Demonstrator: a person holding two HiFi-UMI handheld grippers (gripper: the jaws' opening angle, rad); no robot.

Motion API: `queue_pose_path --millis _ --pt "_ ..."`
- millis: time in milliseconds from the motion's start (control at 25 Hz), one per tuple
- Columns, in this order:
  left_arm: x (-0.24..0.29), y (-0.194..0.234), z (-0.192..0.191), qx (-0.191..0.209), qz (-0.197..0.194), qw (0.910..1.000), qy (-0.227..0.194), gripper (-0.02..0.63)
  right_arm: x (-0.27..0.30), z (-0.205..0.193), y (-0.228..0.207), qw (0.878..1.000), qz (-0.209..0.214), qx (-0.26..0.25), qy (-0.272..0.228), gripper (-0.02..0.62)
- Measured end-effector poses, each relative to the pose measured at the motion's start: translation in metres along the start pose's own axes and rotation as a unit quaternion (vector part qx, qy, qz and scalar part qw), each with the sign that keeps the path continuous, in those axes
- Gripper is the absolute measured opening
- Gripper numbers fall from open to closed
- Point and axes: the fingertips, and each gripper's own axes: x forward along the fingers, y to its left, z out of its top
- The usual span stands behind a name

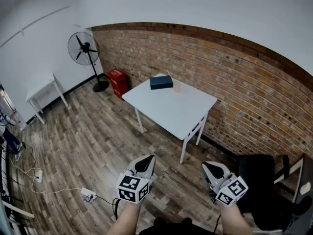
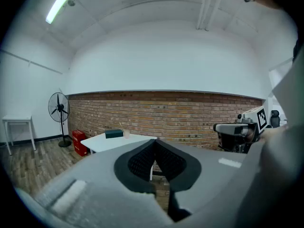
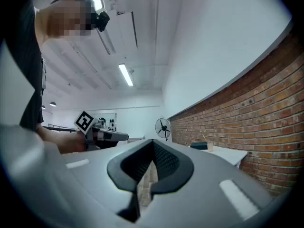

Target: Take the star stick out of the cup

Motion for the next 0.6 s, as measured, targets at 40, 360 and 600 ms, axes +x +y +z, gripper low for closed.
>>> queue_pose_path --millis 40,360,600 --pt "0.001 -0.001 -0.002 -0.002 0.001 1.0000 0.001 0.006 -0.001 -0.002 -0.002 1.000 0.001 0.002 0.001 -0.002" --pt "0.010 -0.004 -0.004 -0.011 0.011 0.9999 0.001 0.006 -0.003 -0.002 -0.011 1.000 0.006 0.004 0.004 -0.002" --pt "0.012 -0.012 0.003 -0.005 0.011 0.9997 -0.019 0.006 -0.006 -0.007 -0.013 1.000 0.009 0.010 0.011 -0.002"
